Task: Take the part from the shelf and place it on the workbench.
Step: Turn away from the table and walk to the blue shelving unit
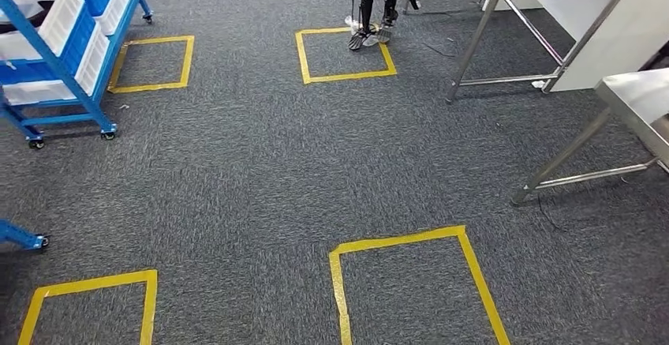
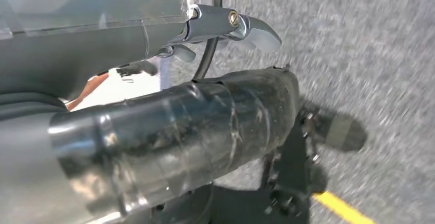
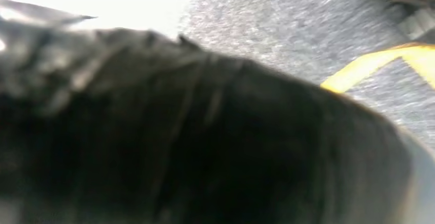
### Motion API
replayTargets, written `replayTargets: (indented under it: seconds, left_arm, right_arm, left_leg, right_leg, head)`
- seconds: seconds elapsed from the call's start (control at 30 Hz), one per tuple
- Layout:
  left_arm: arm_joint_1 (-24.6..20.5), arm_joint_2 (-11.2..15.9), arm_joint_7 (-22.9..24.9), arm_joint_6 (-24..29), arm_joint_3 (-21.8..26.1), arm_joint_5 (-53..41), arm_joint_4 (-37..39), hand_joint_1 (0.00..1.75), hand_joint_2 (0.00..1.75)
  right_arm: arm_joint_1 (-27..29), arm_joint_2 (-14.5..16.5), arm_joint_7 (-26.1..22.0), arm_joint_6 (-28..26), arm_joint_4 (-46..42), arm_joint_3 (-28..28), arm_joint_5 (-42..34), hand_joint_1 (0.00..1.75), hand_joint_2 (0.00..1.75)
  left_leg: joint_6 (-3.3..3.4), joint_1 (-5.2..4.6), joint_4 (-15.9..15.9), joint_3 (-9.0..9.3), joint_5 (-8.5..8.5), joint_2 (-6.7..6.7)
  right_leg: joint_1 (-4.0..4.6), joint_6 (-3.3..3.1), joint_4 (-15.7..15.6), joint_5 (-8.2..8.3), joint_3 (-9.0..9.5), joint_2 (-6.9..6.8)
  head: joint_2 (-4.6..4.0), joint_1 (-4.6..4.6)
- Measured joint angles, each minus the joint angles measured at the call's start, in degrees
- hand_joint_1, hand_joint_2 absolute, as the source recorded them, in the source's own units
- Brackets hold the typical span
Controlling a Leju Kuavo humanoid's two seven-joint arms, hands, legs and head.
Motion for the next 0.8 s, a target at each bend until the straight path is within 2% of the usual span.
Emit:
replayTargets:
  seconds: [0.03,0.07,0.1,0.13,0.17,0.23,0.3,0.37,0.4,0.43,0.5,0.53,0.57,0.6,0.63,0.67,0.73,0.77,0.8]
  left_arm:
    - [-0.16,-0.01,-0.15,0.33,-0.37,-0.2,-0.01,0.0,0.0]
    - [-0.22,-0.02,-0.33,0.65,-0.79,-0.45,-0.02,0.0,0.0]
    - [-0.22,-0.02,-0.5,0.94,-1.23,-0.66,-0.03,0.0,0.0]
    - [-0.21,-0.01,-0.64,1.18,-1.65,-0.8,-0.04,0.0,0.0]
    - [-0.21,-0.01,-0.75,1.35,-2.03,-0.87,-0.05,0.0,0.0]
    - [-0.32,-0.01,-0.86,1.47,-2.58,-0.69,-0.07,0.0,0.0]
    - [-0.43,0.02,-0.87,1.47,-2.99,-0.44,-0.12,0.0,0.0]
    - [-0.3,0.09,-0.87,1.49,-3.28,-0.34,-0.16,0.0,0.0]
    - [-0.17,0.09,-0.86,1.5,-3.38,-0.3,-0.16,0.0,0.0]
    - [-0.13,0.08,-0.85,1.5,-3.43,-0.24,-0.16,0.0,0.0]
    - [-0.33,0.04,-0.85,1.57,-3.49,0.04,-0.16,0.0,0.0]
    - [-0.47,0.05,-0.85,1.65,-3.52,0.26,-0.16,0.0,0.0]
    - [-0.54,0.05,-0.87,1.76,-3.56,0.52,-0.16,0.0,0.0]
    - [-0.5,0.06,-0.89,1.88,-3.61,0.71,-0.16,0.0,0.0]
    - [-0.42,0.07,-0.94,2.01,-3.67,0.91,-0.16,0.0,0.0]
    - [-0.36,0.09,-0.99,2.14,-3.74,1.08,-0.16,0.0,0.0]
    - [-0.46,0.15,-1.09,2.42,-3.94,1.43,-0.17,0.0,0.0]
    - [-0.59,0.18,-1.1,2.55,-4.05,1.63,-0.18,0.0,0.0]
    - [-0.65,0.22,-1.08,2.66,-4.15,1.79,-0.2,0.0,0.0]
  right_arm:
    - [0.15,-0.01,-0.02,0.13,0.01,-0.02,-0.03,0.0,0.0]
    - [0.29,-0.02,-0.04,0.27,0.01,-0.06,-0.07,0.0,0.0]
    - [0.43,-0.03,-0.09,0.37,0.02,-0.14,-0.12,0.0,0.0]
    - [0.52,-0.06,-0.15,0.46,0.02,-0.26,-0.18,0.0,0.0]
    - [0.56,-0.1,-0.22,0.54,0.02,-0.4,-0.24,0.0,0.0]
    - [0.6,-0.21,-0.34,0.66,0.03,-0.69,-0.31,0.0,0.0]
    - [0.61,-0.3,-0.45,0.74,0.05,-0.88,-0.35,0.0,0.0]
    - [0.63,-0.31,-0.51,0.76,0.04,-0.95,-0.36,0.0,0.0]
    - [0.61,-0.31,-0.5,0.77,0.04,-0.96,-0.36,0.0,0.0]
    - [0.61,-0.29,-0.5,0.77,0.03,-0.97,-0.36,0.0,0.0]
    - [0.6,-0.29,-0.49,0.8,0.03,-0.98,-0.36,0.0,0.0]
    - [0.66,-0.31,-0.45,0.82,0.03,-0.99,-0.35,0.0,0.0]
    - [0.7,-0.32,-0.38,0.87,0.03,-1.0,-0.32,0.0,0.0]
    - [0.7,-0.34,-0.3,0.95,0.04,-1.01,-0.27,0.0,0.0]
    - [0.65,-0.35,-0.22,1.03,0.03,-1.01,-0.19,0.0,0.0]
    - [0.57,-0.34,-0.17,1.11,0.02,-1.01,-0.1,0.0,0.0]
    - [0.43,-0.33,-0.14,1.23,-0.01,-1.01,0.09,0.0,0.0]
    - [0.34,-0.33,-0.13,1.29,-0.02,-1.01,0.18,0.0,0.0]
    - [0.22,-0.33,-0.13,1.36,-0.03,-1.01,0.25,0.0,0.0]
  left_leg:
    - [0.17,-0.1,0.06,-0.16,0.08,-0.82]
    - [0.24,-0.2,0.19,-0.28,0.12,-1.72]
    - [0.25,-0.28,0.39,-0.38,0.13,-2.66]
    - [0.21,-0.32,0.65,-0.44,0.11,-3.59]
    - [0.12,-0.32,0.95,-0.5,0.04,-4.48]
    - [-0.25,-0.33,1.65,-0.98,-0.09,-5.93]
    - [-0.95,-0.18,2.06,-1.79,0.08,-7.3]
    - [-1.77,0.03,1.99,-2.35,0.45,-8.64]
    - [-2.04,-0.03,2.28,-2.65,0.27,-8.07]
    - [-2.28,-0.07,3.41,-3.26,-0.48,-6.64]
    - [-2.68,-0.06,8.95,-5.85,-3.7,-2.8]
    - [-2.91,0.08,12.67,-7.57,-5.45,-1.75]
    - [-3.11,0.23,15.68,-8.94,-6.53,-1.28]
    - [-3.26,0.35,17.05,-9.48,-6.65,-0.99]
    - [-3.35,0.44,16.12,-8.85,-5.67,-0.71]
    - [-3.33,0.47,13.04,-7.09,-3.92,-0.19]
    - [-2.92,0.15,5.15,-2.75,-1.0,2.18]
    - [-2.56,-0.1,2.62,-1.42,-0.37,3.02]
    - [-2.2,-0.36,1.49,-0.91,-0.33,3.42]
  right_leg:
    - [-0.02,-0.03,3.84,-1.5,-1.94,0.93]
    - [0.0,-0.05,6.48,-2.04,-3.37,1.34]
    - [0.01,-0.11,7.05,-1.35,-3.86,1.52]
    - [0.01,-0.21,5.42,0.38,-3.3,1.71]
    - [-0.01,-0.36,2.0,2.77,-1.88,2.28]
    - [-0.19,-0.53,-4.71,5.84,0.89,5.55]
    - [-0.17,-0.47,-7.02,6.28,1.53,7.68]
    - [-0.17,-0.73,-7.43,6.63,1.46,6.35]
    - [-0.24,-1.04,-7.81,6.86,1.61,5.55]
    - [-0.33,-1.43,-8.23,7.12,1.75,4.66]
    - [-0.18,-1.92,-8.7,7.37,1.91,2.83]
    - [-0.05,-2.04,-8.73,7.37,1.89,1.84]
    - [0.05,-2.07,-8.72,7.33,1.86,0.88]
    - [0.09,-2.07,-8.71,7.29,1.85,-0.02]
    - [0.1,-2.03,-8.7,7.23,1.87,-0.85]
    - [0.1,-1.93,-8.69,7.15,1.95,-1.61]
    - [0.23,-1.54,-8.61,6.87,2.19,-3.05]
    - [0.34,-1.25,-8.56,6.72,2.29,-3.67]
    - [0.43,-0.95,-8.52,6.59,2.38,-4.26]
  head:
    - [0.01,0.01]
    - [0.0,0.01]
    - [-0.01,0.01]
    - [0.0,0.01]
    - [-0.01,0.01]
    - [0.0,0.0]
    - [0.01,0.0]
    - [0.01,0.01]
    - [0.0,0.0]
    - [-0.01,-0.04]
    - [-0.01,-0.1]
    - [-0.01,-0.13]
    - [0.0,-0.13]
    - [0.01,-0.13]
    - [0.01,-0.14]
    - [0.01,-0.14]
    - [-0.01,-0.14]
    - [0.0,-0.14]
    - [0.0,-0.12]
